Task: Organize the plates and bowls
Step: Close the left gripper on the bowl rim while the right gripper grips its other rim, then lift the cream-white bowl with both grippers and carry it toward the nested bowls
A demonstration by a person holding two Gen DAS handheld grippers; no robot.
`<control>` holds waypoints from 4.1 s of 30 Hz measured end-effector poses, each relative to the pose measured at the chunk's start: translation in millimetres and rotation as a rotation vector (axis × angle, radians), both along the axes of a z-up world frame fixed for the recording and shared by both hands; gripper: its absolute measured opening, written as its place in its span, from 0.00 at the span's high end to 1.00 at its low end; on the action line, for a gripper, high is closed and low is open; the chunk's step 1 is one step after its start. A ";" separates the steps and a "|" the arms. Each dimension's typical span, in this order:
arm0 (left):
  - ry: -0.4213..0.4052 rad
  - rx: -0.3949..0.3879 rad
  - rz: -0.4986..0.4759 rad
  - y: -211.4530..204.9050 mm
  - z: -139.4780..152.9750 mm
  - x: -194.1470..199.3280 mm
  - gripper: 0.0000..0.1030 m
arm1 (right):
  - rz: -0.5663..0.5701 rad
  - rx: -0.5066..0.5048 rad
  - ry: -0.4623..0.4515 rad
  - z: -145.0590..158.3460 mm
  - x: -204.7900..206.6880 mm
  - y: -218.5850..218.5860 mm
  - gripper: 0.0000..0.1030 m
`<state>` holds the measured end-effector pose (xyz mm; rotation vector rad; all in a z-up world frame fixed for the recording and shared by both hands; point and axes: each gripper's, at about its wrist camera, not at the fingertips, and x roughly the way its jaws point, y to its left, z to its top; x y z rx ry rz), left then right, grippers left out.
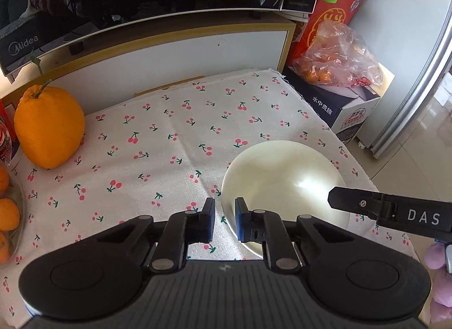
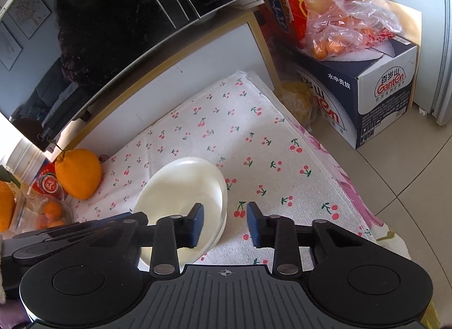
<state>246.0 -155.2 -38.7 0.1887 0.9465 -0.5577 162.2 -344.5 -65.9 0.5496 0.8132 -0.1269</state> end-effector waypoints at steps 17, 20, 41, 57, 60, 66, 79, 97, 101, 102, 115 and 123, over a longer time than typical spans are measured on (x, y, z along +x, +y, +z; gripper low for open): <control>-0.005 -0.002 -0.006 -0.2 -1.8 -5.0 0.92 | 0.021 0.009 0.002 1.4 0.5 5.5 0.91; -0.011 -0.010 -0.001 2.2 4.5 -8.8 0.92 | 0.027 -0.014 0.006 7.4 -2.2 9.2 0.91; -0.053 -0.101 0.038 29.1 54.9 -81.1 0.93 | 0.035 -0.076 -0.016 63.7 -69.4 34.2 0.89; -0.058 -0.177 0.032 41.3 63.7 -143.9 0.93 | 0.018 -0.112 -0.042 74.3 -139.4 40.5 0.88; -0.076 -0.163 0.000 38.7 65.9 -156.0 0.92 | 0.019 -0.122 -0.043 78.7 -148.8 36.6 0.88; -0.075 -0.157 -0.043 35.1 68.2 -170.2 0.92 | 0.037 -0.164 0.004 78.5 -158.9 35.4 0.88; -0.040 -0.088 -0.095 13.9 56.5 -187.8 0.91 | 0.019 -0.201 0.093 72.2 -174.0 26.2 0.87; -0.028 0.021 -0.121 -7.2 41.1 -197.7 0.89 | 0.026 -0.255 0.157 59.5 -174.9 22.3 0.87; -0.028 0.037 -0.125 -9.8 37.8 -197.7 0.89 | 0.034 -0.275 0.168 56.7 -173.7 24.4 0.87; -0.029 0.043 -0.126 -10.3 37.3 -198.4 0.89 | 0.037 -0.276 0.170 56.0 -173.6 24.6 0.87; -0.048 0.089 -0.142 -14.8 30.5 -200.2 0.88 | 0.056 -0.300 0.194 48.5 -170.2 27.9 0.87; -0.063 0.107 -0.155 -16.6 27.9 -202.1 0.87 | 0.071 -0.347 0.203 46.7 -168.9 32.7 0.86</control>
